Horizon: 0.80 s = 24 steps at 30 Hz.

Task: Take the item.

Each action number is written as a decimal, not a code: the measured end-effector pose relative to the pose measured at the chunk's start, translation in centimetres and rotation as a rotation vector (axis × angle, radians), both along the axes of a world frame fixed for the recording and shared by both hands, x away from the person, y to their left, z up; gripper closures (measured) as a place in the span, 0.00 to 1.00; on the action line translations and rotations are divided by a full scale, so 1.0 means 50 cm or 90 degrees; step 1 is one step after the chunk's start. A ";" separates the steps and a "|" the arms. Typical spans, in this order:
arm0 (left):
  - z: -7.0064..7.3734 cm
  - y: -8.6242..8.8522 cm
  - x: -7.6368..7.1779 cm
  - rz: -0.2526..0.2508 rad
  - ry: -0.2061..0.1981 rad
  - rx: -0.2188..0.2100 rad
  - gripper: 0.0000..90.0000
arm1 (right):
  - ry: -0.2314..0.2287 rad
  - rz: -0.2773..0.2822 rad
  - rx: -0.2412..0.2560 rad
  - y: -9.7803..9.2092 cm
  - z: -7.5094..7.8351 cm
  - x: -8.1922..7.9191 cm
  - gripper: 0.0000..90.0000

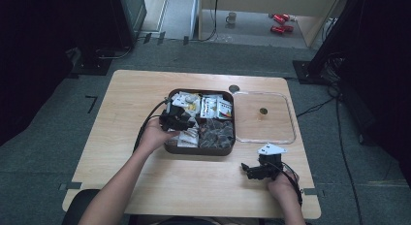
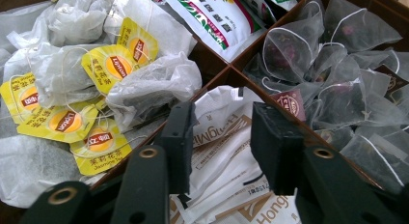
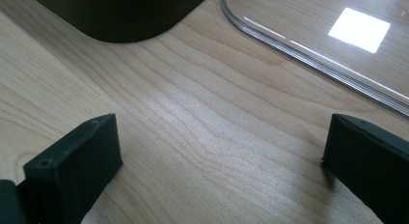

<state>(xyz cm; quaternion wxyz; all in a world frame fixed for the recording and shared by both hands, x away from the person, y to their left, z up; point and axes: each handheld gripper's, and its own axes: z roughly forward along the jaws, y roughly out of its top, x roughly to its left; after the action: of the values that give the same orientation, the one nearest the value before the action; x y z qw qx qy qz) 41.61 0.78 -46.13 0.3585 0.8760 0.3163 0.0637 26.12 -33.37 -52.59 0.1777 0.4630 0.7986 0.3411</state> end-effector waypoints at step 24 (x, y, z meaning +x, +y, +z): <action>-0.004 -0.008 -0.003 -0.007 -0.008 0.024 1.00 | 0.000 0.000 0.000 0.000 0.000 0.000 0.00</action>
<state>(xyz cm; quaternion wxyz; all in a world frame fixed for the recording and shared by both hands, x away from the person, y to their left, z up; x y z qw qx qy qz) 41.46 0.39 -46.31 0.3440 0.8841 0.3078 0.0731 26.12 -33.36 -52.59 0.1777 0.4631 0.7986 0.3410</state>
